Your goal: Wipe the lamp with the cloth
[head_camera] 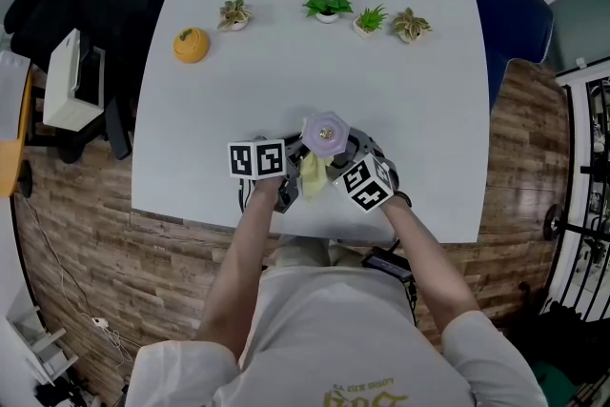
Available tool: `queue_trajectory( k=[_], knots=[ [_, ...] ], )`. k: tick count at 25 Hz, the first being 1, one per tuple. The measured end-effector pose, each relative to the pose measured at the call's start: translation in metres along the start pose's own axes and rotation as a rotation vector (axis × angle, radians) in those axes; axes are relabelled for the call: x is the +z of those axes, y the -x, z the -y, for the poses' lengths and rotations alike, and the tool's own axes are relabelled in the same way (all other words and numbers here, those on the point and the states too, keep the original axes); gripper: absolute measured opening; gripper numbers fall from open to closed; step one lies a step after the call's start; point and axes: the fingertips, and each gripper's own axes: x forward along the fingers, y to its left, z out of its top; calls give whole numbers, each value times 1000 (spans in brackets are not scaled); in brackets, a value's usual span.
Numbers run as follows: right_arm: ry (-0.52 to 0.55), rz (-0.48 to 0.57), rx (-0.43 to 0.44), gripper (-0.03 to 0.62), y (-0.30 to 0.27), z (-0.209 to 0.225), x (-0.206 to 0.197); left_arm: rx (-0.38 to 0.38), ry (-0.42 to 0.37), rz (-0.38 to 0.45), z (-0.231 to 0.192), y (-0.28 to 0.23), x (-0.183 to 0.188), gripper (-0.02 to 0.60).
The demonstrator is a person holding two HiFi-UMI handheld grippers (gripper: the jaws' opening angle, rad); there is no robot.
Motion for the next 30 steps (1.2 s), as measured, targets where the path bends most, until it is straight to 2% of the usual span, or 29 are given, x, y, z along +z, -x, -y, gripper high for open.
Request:
queue_trajectory(
  k=[19,30],
  knots=[
    [1,2,0,316,0,0,0,-9,7,13,-2,-16,20,26],
    [1,1,-1,316,1,1,0,-32,67,0,1,-1,0,26]
  ],
)
